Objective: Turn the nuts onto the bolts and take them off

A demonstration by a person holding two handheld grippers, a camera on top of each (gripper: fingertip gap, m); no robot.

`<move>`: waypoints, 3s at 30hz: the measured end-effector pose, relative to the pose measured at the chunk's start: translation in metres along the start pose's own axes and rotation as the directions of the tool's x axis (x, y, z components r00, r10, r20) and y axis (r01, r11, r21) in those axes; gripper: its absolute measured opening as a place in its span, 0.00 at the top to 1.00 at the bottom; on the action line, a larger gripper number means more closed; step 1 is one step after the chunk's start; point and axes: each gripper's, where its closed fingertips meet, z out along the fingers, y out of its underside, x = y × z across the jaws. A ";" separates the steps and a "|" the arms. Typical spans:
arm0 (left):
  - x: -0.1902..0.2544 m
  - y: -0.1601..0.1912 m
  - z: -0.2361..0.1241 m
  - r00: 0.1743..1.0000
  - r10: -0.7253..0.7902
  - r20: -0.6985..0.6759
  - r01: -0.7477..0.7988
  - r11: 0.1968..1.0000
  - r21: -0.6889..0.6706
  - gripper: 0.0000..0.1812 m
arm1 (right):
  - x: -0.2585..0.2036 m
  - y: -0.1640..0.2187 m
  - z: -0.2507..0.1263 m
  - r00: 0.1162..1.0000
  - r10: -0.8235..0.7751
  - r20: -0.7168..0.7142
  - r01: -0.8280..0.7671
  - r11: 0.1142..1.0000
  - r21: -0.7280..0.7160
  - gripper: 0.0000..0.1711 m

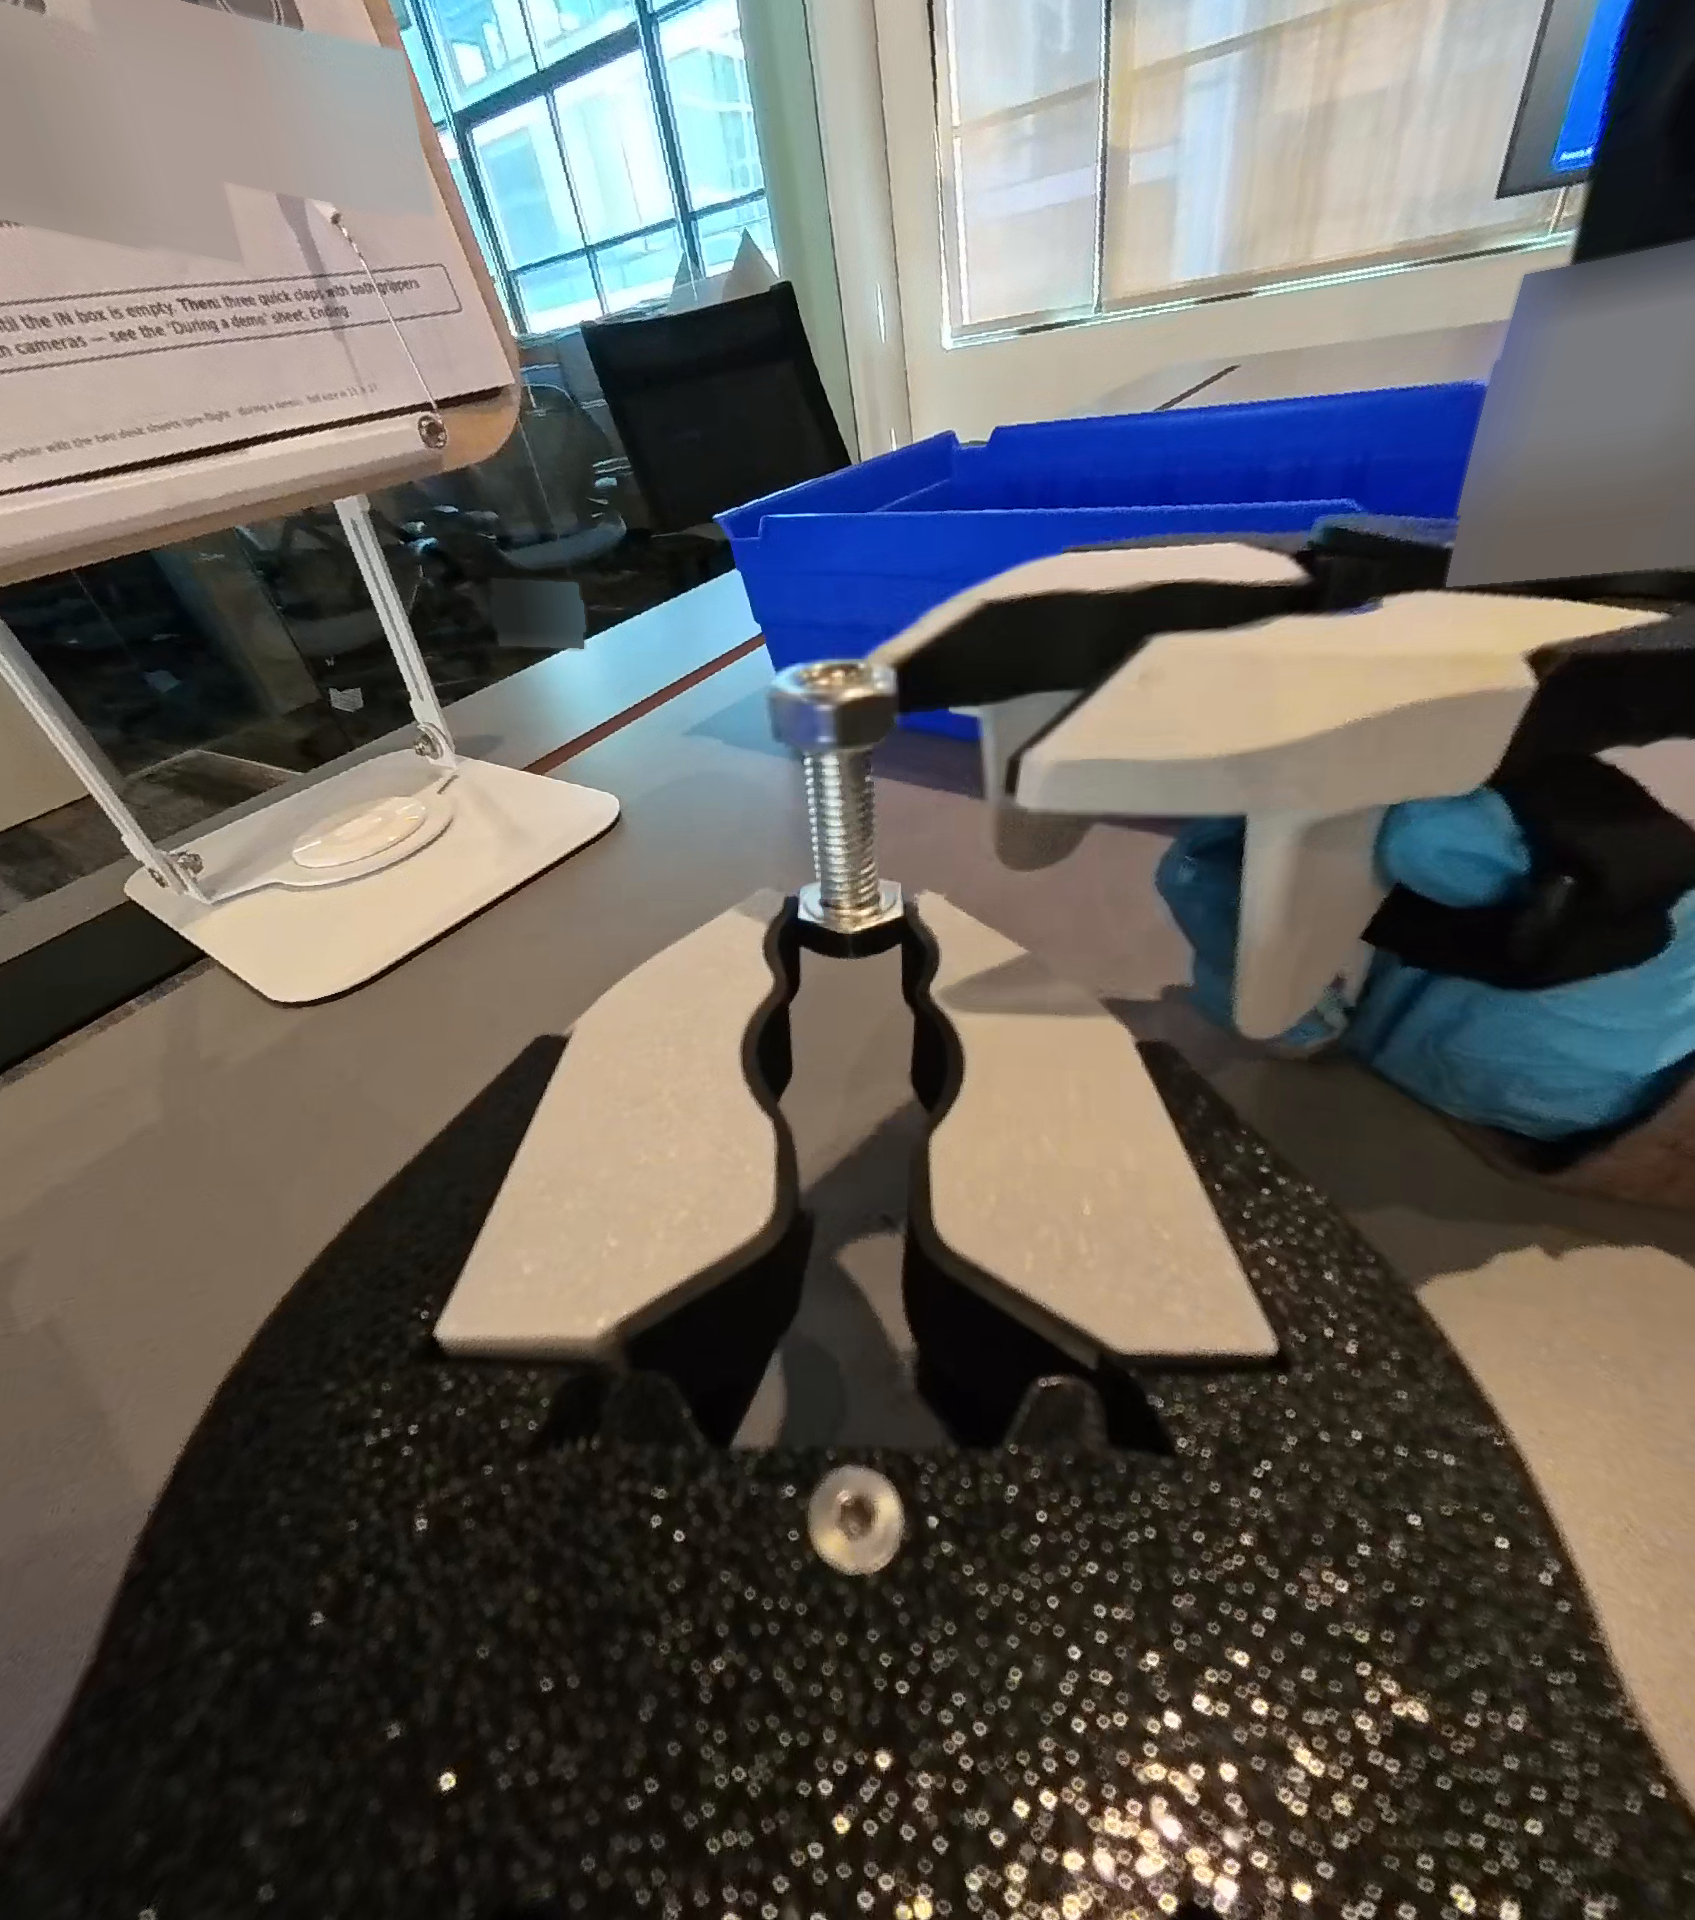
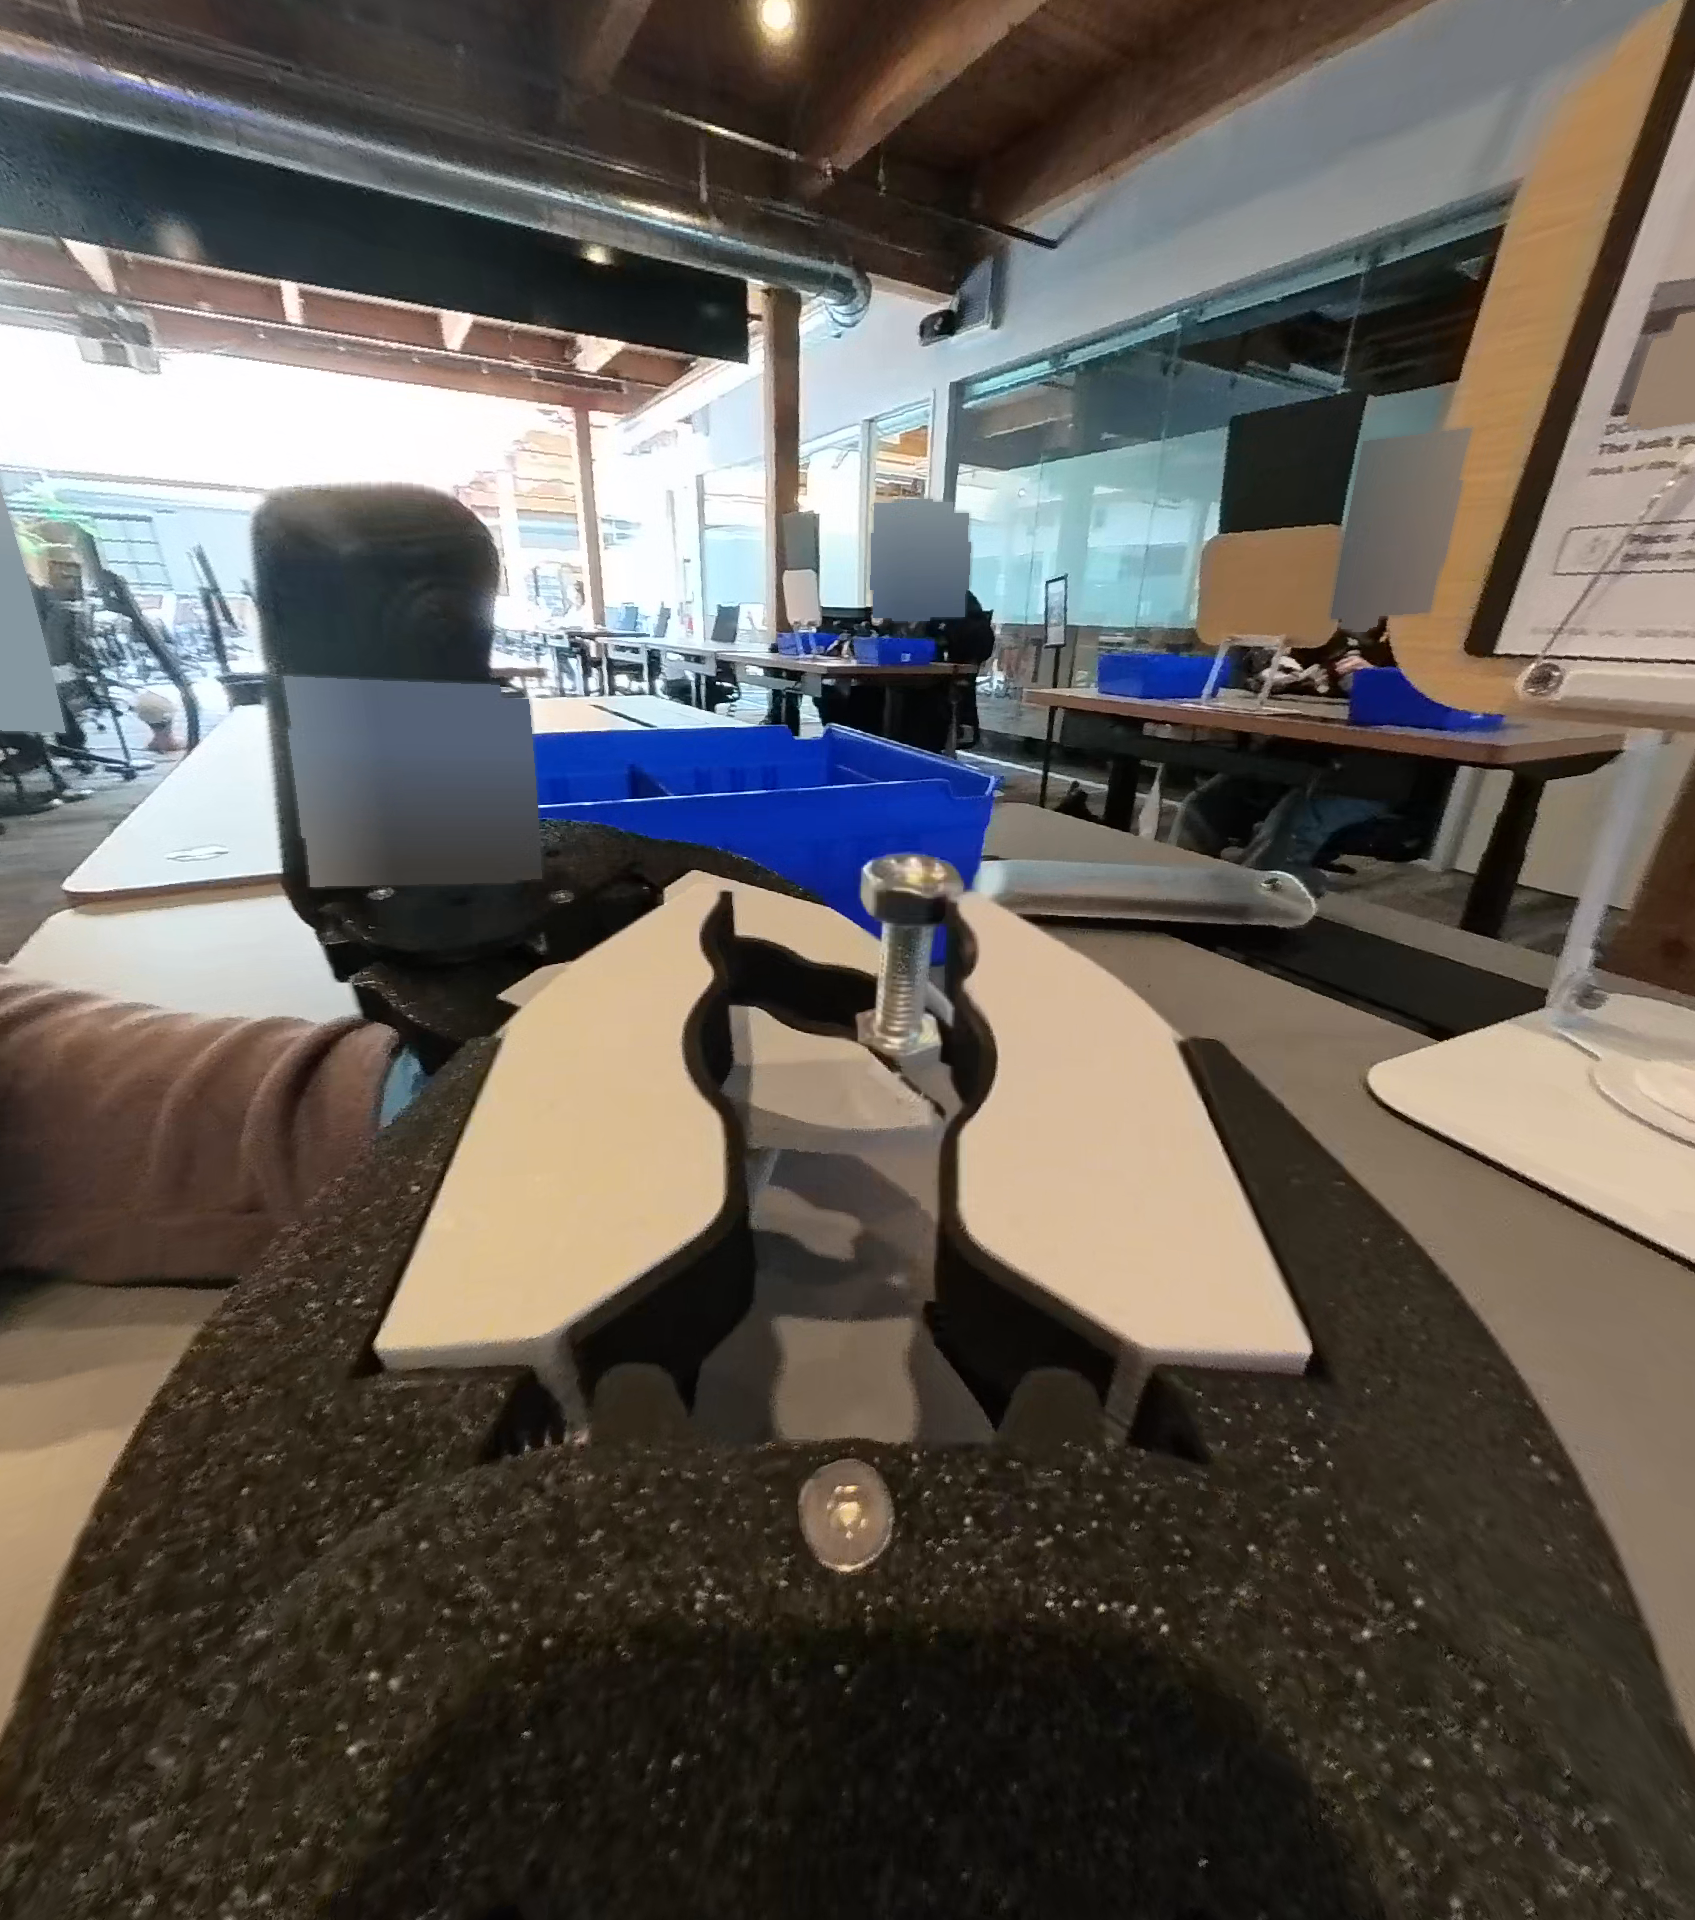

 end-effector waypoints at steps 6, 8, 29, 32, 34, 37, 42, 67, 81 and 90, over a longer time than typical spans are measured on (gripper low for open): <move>-0.001 0.000 0.000 1.000 -0.012 -0.001 0.012 1.000 -0.001 0.90 | 0.007 -0.003 -0.003 0.999 0.012 -0.033 -0.011 1.000 0.026 0.77; -0.001 0.000 0.000 1.000 -0.008 0.000 0.008 1.000 -0.002 0.90 | 0.008 -0.002 -0.001 0.999 -0.009 -0.044 0.010 1.000 0.018 0.75; 0.002 0.001 0.000 1.000 0.004 -0.008 -0.004 1.000 -0.011 0.90 | 0.009 -0.001 -0.002 0.999 0.016 -0.035 -0.015 1.000 0.017 0.76; 0.002 0.001 0.000 1.000 0.006 -0.006 -0.006 1.000 -0.011 0.90 | 0.004 0.001 -0.001 1.000 0.023 -0.011 -0.023 1.000 0.000 0.80; 0.001 0.001 0.000 1.000 -0.002 -0.006 0.002 1.000 -0.007 0.90 | 0.003 0.000 -0.006 0.999 0.042 -0.003 -0.042 0.999 0.003 0.87; 0.001 0.001 0.000 1.000 -0.004 -0.007 0.004 1.000 -0.009 0.90 | 0.010 -0.001 -0.008 0.998 0.048 -0.041 -0.048 0.999 0.010 0.86; 0.003 0.002 0.001 1.000 0.013 -0.010 -0.013 1.000 -0.016 0.90 | 0.012 0.002 -0.002 0.998 0.010 -0.057 -0.010 1.000 -0.005 0.82; 0.002 0.002 0.001 1.000 0.009 -0.011 -0.009 1.000 -0.017 0.90 | 0.006 0.002 -0.007 1.000 0.020 -0.024 -0.021 1.000 -0.017 0.96; 0.002 0.003 0.001 1.000 0.009 -0.013 -0.009 1.000 -0.022 0.90 | 0.008 0.000 -0.009 0.999 0.013 -0.046 -0.014 1.000 -0.005 0.95; 0.002 0.002 0.001 1.000 0.008 -0.012 -0.008 1.000 -0.020 0.90 | 0.004 0.002 -0.008 1.000 0.020 -0.019 -0.021 1.000 -0.023 0.97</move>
